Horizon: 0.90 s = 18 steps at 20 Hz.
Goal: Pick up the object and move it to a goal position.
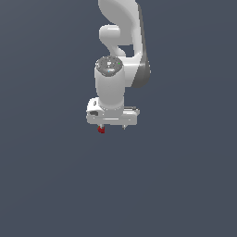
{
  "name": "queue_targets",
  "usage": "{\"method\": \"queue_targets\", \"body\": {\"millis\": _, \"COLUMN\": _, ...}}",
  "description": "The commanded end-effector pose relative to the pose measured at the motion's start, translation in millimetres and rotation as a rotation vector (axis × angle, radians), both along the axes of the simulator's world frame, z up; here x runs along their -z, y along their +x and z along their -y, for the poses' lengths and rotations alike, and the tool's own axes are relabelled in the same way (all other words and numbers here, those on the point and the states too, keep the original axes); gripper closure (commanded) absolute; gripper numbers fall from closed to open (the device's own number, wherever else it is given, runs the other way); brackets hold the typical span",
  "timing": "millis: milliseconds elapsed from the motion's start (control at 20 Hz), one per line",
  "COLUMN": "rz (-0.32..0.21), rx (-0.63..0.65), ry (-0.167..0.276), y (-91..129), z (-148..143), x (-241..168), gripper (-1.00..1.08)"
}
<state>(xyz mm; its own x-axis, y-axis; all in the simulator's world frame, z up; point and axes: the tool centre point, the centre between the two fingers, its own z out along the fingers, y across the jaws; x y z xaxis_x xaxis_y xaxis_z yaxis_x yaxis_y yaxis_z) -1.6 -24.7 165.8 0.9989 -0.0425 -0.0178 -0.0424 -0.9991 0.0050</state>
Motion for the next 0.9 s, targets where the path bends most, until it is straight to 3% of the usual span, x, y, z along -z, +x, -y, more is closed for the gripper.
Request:
{"method": "queue_targets", "body": {"millis": 0, "rz": 0.0, "rx": 0.0, "ry": 0.0, "y": 0.0, "z": 0.0, "x": 0.0, "gripper": -0.92}}
{"method": "queue_targets", "body": {"millis": 450, "rz": 0.055, "rx": 0.023, "ry": -0.012, "y": 10.3, "z": 22.0, "x": -23.7, "gripper": -0.92}}
{"method": "queue_targets", "body": {"millis": 850, "rz": 0.053, "rx": 0.016, "ry": -0.011, "y": 6.1, "z": 25.5, "x": -16.1, "gripper": -0.92}}
